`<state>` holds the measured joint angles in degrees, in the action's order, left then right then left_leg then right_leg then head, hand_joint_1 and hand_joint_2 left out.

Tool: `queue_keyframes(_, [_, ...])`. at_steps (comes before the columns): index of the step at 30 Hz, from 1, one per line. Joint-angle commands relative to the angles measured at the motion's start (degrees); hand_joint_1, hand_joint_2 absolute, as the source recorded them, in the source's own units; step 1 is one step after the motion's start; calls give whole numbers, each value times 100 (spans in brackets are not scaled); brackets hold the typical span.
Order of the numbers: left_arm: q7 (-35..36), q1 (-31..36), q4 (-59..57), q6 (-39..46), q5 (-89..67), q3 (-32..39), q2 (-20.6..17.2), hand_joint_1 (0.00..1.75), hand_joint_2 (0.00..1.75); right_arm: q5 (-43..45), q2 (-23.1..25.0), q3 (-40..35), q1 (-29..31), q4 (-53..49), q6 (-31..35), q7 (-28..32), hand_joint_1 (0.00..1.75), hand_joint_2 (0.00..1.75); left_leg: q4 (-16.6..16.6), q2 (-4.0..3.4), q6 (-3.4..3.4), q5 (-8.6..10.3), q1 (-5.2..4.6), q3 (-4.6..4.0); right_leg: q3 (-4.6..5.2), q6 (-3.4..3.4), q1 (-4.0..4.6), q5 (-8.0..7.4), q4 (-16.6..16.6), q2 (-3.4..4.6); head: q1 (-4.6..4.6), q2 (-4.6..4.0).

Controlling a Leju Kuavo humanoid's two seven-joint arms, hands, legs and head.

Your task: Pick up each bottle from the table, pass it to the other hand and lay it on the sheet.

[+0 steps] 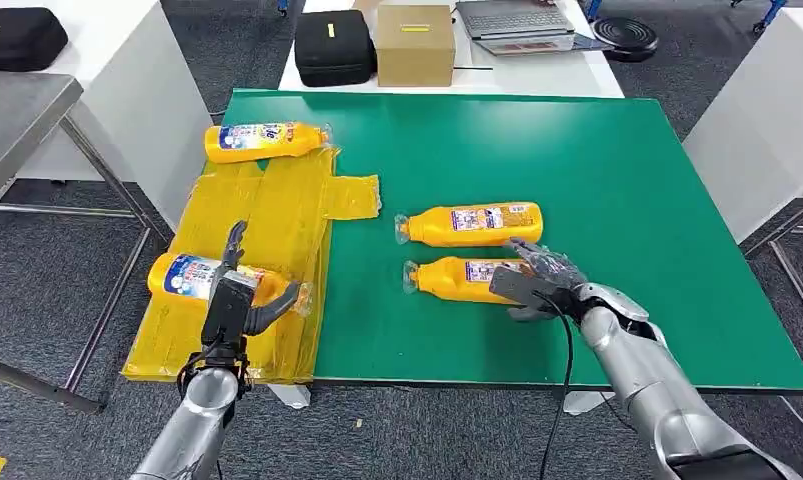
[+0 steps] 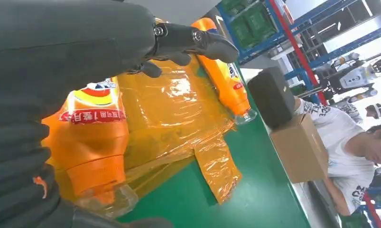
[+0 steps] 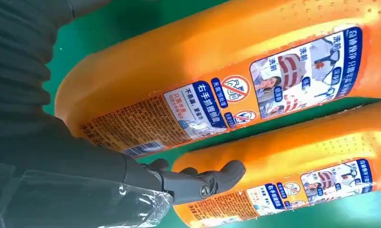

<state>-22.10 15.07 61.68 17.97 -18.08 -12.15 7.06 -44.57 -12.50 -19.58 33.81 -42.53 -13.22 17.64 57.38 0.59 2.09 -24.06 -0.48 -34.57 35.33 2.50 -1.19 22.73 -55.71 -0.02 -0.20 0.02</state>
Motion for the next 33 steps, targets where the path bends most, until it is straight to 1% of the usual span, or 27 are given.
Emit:
queue_keyframes(1, [-11,312,-562,64,21,-125,-41,0,175,-54,63,-396,360,921,-217,80,0,175,0,-3,-14,-11,11,24,-27,-13,12,9,5,-2,2,0])
queue_keyframes(6, [-12,311,-570,69,19,-126,-39,0,175,-58,68,-410,354,948,-236,85,0,175,-3,1,-10,-5,9,17,-19,-9,9,4,7,-4,2,0])
queue_keyframes(7, [-12,320,-587,69,18,-129,-38,0,175,-79,69,-445,370,987,-259,83,0,175,0,1,-15,-10,14,25,-30,-14,15,9,7,-6,2,0])
queue_keyframes(9, [-17,324,-611,89,19,-124,-42,0,175,-114,107,-516,459,1125,-338,86,0,175,-2,-1,-10,-6,9,18,-20,-9,9,5,6,-2,4,0])
queue_keyframes(10, [-24,321,-606,102,28,-119,-48,0,175,-122,123,-527,479,1168,-310,97,14,175,-3,-3,-8,-4,7,14,-14,-7,7,2,5,0,0,0])
queue_keyframes(11, [-26,307,-596,106,28,-121,-54,0,175,-132,140,-539,479,1193,-322,91,44,175,-1,-3,-11,-7,10,18,-20,-10,10,5,6,-1,4,0])
queue_keyframes(12, [-26,307,-596,106,28,-121,-54,0,175,-132,140,-539,479,1193,-322,91,112,175,-4,-2,-10,-5,7,17,-18,-9,8,4,6,-1,0,0])
queue_keyframes(13, [-25,301,-594,77,32,-138,-58,0,175,-164,116,-593,460,1191,-389,90,161,175,-2,-3,-17,-12,15,30,-33,-15,16,9,8,-2,4,0])
queue_keyframes(14, [-19,302,-612,49,35,-158,-54,0,175,-173,89,-609,430,1179,-405,87,171,175,-3,0,-10,-5,9,19,-20,-9,9,5,6,-4,2,0])
queue_keyframes(15, [-16,301,-614,55,37,-156,-50,0,175,-174,84,-610,425,1181,-411,85,175,175,-5,2,-10,-4,8,20,-22,-9,8,5,7,-6,2,0])
queue_keyframes(19, [-14,248,-586,113,43,-164,-53,0,175,-211,94,-636,344,1128,-365,63,175,175,-4,3,-16,-10,15,35,-39,-15,16,9,12,-8,2,0])
queue_keyframes(20, [-11,208,-524,128,41,-156,-56,0,175,-225,121,-632,330,1116,-338,29,175,175,-4,2,-10,-5,10,26,-26,-9,11,5,9,-6,2,0])
queue_keyframes(21, [-11,208,-524,128,41,-156,-56,0,175,-225,121,-632,330,1116,-338,29,175,175,-6,2,-17,-10,18,38,-41,-15,19,8,14,-7,2,-2])
queue_keyframes(24, [-11,203,-524,128,41,-155,-59,0,175,-225,135,-635,331,1112,-338,28,175,175,-5,-1,-10,-5,9,28,-27,-9,10,5,8,-3,2,0])
queue_keyframes(27, [-11,203,-524,128,41,-155,-59,0,175,-225,135,-635,331,1112,-338,28,175,175,-5,-2,-17,-11,17,40,-42,-16,18,9,12,-5,2,0])
queue_keyframes(29, [-7,169,-454,123,30,-151,-79,0,175,-236,127,-626,323,1055,-269,34,175,175,-5,-2,-10,-5,9,31,-30,-8,9,4,8,-3,2,0])
queue_keyframes(30, [-7,157,-429,109,31,-153,-88,0,175,-226,125,-615,316,1028,-249,53,175,175,-6,-2,-16,-10,17,43,-45,-15,18,8,14,-5,2,0])
queue_keyframes(32, [-4,97,-323,105,32,-124,-116,0,175,-194,141,-570,296,888,-106,115,175,175,-4,-4,-10,-6,9,33,-32,-9,10,4,8,-2,2,0])
queue_keyframes(33, [-6,55,-263,109,27,-102,-121,0,175,-146,179,-497,264,783,18,173,175,175,-5,-7,-17,-11,16,43,-43,-15,17,8,11,-1,2,0])
